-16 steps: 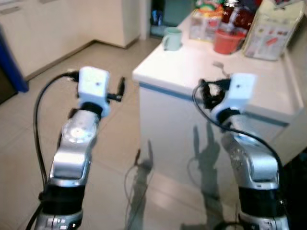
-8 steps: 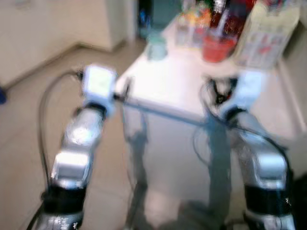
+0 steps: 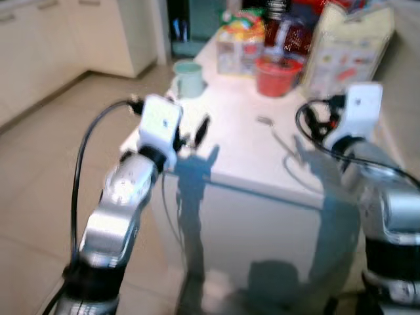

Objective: Setting the table

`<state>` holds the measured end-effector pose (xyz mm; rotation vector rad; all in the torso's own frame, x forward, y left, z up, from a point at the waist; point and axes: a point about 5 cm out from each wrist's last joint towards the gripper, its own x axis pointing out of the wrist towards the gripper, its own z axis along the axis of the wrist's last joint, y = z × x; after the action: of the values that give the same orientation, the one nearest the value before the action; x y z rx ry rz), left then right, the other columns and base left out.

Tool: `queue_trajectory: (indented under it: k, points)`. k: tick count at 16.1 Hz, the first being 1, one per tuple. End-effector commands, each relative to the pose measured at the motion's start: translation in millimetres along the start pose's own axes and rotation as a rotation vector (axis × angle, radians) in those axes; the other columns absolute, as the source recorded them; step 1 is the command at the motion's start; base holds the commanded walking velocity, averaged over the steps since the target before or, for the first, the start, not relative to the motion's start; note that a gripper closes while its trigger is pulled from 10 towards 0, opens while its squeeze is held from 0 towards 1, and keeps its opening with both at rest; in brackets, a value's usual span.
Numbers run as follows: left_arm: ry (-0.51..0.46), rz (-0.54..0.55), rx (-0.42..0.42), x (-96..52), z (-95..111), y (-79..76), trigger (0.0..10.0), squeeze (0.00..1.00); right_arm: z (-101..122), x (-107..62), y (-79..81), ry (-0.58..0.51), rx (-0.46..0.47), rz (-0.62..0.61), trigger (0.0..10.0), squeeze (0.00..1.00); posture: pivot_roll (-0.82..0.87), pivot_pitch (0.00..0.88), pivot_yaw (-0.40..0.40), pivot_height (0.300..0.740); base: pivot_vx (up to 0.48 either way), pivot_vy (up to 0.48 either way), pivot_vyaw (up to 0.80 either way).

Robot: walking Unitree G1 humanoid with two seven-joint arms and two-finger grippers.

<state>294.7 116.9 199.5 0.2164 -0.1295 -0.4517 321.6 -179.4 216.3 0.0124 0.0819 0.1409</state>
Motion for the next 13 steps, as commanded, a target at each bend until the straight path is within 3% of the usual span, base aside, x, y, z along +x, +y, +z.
queue_trajectory:
  k: [1, 7, 10, 11, 12, 13]
  points:
    - [0.003, -0.072, -0.009, -0.9, 2.7, -8.1, 10.0, 0.00, -1.5, 0.6, -3.4, 0.052, 0.032, 0.038, 10.0, 1.00, -0.03, 0.000, -0.012, 0.740, 0.000, 0.000, 0.00]
    - [0.027, -0.163, -0.021, -5.4, 1.8, -16.7, 10.0, 0.00, -4.4, 22.7, -9.0, 0.199, 0.048, 0.167, 10.0, 1.00, -0.03, 0.000, -0.022, 0.740, 0.000, 0.000, 0.00]
    - [0.041, -0.184, -0.019, -7.7, 1.1, -17.9, 10.0, 0.00, -14.1, 37.9, -16.9, 0.269, -0.013, 0.112, 10.0, 1.00, -0.02, 0.000, -0.026, 0.740, 0.000, 0.000, 0.00]
    - [0.043, -0.189, -0.019, -8.3, 1.0, -18.5, 10.0, 0.00, -15.7, 42.2, -19.8, 0.281, -0.022, 0.095, 10.0, 0.94, -0.02, 0.000, -0.026, 0.740, 0.000, 0.000, 0.00]
    - [0.046, -0.200, -0.022, -9.3, 1.1, -20.2, 10.0, 0.00, -20.0, 49.7, -27.1, 0.305, -0.035, 0.064, 10.0, 0.00, -0.02, 0.000, -0.029, 0.740, 0.000, 0.000, 0.00]
    - [0.046, -0.200, -0.022, -9.3, 1.1, -20.2, 10.0, 0.00, -20.0, 49.7, -27.1, 0.305, -0.035, 0.064, 10.0, 0.00, -0.02, 0.000, -0.029, 0.740, 0.000, 0.000, 0.00]
